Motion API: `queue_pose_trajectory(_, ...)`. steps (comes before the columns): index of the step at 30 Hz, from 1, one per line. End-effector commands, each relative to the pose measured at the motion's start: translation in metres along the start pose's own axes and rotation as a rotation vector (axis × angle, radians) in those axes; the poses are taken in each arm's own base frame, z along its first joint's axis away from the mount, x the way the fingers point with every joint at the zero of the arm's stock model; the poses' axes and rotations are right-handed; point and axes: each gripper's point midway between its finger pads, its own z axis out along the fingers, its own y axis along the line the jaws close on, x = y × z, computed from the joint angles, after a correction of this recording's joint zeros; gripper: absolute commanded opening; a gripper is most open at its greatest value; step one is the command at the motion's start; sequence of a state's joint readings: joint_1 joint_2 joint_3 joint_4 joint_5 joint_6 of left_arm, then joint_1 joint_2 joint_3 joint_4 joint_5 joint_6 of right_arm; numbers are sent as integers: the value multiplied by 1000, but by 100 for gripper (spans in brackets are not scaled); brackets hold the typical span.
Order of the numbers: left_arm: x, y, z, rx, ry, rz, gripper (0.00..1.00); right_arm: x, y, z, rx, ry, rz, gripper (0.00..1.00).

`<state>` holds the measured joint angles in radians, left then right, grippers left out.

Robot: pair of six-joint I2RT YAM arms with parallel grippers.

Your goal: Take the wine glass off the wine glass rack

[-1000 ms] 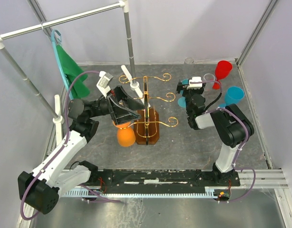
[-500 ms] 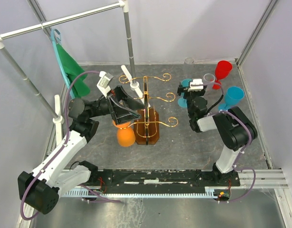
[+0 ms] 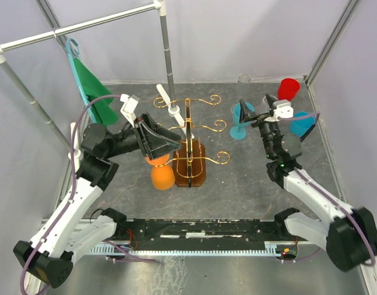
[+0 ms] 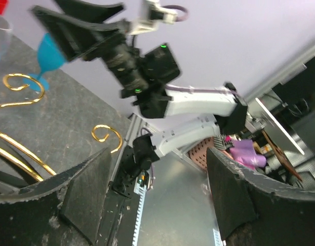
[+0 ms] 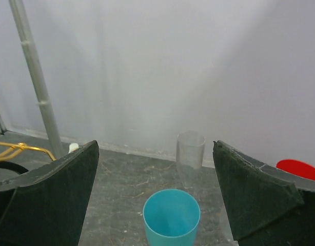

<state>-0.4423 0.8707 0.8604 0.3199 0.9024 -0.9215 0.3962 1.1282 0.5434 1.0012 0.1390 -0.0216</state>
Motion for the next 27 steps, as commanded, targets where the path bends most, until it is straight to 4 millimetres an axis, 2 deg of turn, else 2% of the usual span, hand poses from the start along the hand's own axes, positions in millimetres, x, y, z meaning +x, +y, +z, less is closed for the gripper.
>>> queue_pose_trajectory(1,-9,2,-15,-199,-21,22,78,-24,2,-12,-36,117,7,100)
queue_pose_trajectory(4,-12,7,-34,-375,-45,-9,72,-39,-3,-21,-28,105,-5,100)
queue_pose_trajectory(8,-11,18,-67,-621,-86,-69,66,-42,-6,-28,-17,130,-6,100)
queue_pose_trajectory(11,-1,22,-92,-751,-127,-155,62,-41,-8,-31,-5,145,1,100)
queue_pose_trajectory(14,21,31,-118,-871,-145,-249,53,-43,-9,-32,0,149,8,100)
queue_pose_trajectory(20,31,45,-131,-946,-184,-283,46,-47,-8,-33,-7,154,17,100)
queue_pose_trajectory(23,33,53,-137,-986,-192,-273,48,-48,-10,-37,-1,167,1,100)
queue_pose_trajectory(27,41,63,-133,-982,-173,-290,51,-49,-14,-41,12,167,-6,100)
